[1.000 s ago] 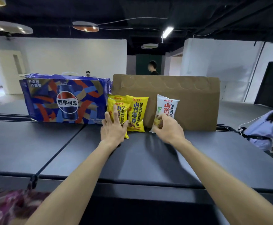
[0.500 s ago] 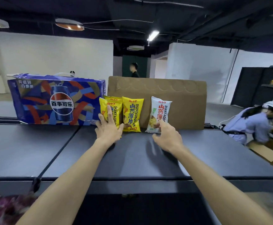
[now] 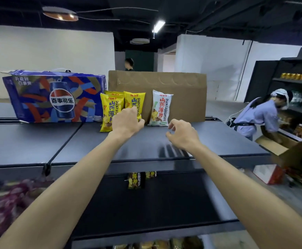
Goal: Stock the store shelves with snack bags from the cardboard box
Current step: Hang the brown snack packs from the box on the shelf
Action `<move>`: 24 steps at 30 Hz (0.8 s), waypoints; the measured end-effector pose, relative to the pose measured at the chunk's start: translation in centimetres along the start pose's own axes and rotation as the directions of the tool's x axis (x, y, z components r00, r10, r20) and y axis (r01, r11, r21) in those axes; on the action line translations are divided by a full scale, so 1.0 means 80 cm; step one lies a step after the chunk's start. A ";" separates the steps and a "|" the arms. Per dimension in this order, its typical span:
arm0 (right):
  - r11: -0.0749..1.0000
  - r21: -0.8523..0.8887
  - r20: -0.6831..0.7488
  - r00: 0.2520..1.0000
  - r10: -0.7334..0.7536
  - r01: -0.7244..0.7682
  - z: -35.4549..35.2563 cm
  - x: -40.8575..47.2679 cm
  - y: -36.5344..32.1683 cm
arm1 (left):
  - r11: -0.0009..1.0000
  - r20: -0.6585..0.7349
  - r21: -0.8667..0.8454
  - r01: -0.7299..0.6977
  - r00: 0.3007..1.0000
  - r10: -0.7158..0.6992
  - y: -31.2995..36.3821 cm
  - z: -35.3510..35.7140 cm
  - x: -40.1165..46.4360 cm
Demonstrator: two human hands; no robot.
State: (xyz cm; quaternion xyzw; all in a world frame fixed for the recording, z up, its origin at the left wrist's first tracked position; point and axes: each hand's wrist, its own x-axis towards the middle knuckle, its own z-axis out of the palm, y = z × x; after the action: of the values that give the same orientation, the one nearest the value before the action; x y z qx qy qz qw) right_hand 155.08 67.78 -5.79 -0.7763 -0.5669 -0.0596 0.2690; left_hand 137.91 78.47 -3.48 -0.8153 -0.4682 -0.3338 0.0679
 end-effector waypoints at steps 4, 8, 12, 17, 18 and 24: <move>0.999 -0.010 0.001 0.999 -0.033 0.033 -0.040 -0.048 0.043 | 0.997 0.063 0.068 -0.025 0.998 0.020 0.076 -0.004 -0.036; 1.000 0.000 0.002 1.000 -0.030 0.030 -0.084 -0.107 0.112 | 0.995 0.097 0.101 0.004 0.995 -0.013 0.164 -0.004 -0.085; 0.999 0.034 -0.032 0.999 0.001 0.000 -0.114 -0.167 0.185 | 0.997 0.046 0.053 -0.058 0.997 0.056 0.253 0.007 -0.148; 0.991 0.108 -0.096 0.991 0.091 -0.081 -0.099 -0.254 0.268 | 0.964 -0.194 0.136 -0.228 0.948 0.251 0.333 0.058 -0.257; 0.988 0.105 -0.071 0.990 0.121 -0.113 -0.087 -0.274 0.286 | 0.954 -0.188 0.135 -0.268 0.938 0.290 0.342 0.076 -0.281; 0.917 0.093 0.219 0.906 0.362 -0.389 0.009 -0.398 0.392 | 0.944 0.125 0.020 -0.328 0.938 0.323 0.356 0.192 -0.418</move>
State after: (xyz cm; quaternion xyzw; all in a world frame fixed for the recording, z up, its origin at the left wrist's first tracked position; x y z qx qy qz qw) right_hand 172.44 34.50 -30.05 -0.8531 -0.4333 0.1088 0.2695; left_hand 157.02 45.21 -29.80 -0.8986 -0.3366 -0.2589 0.1103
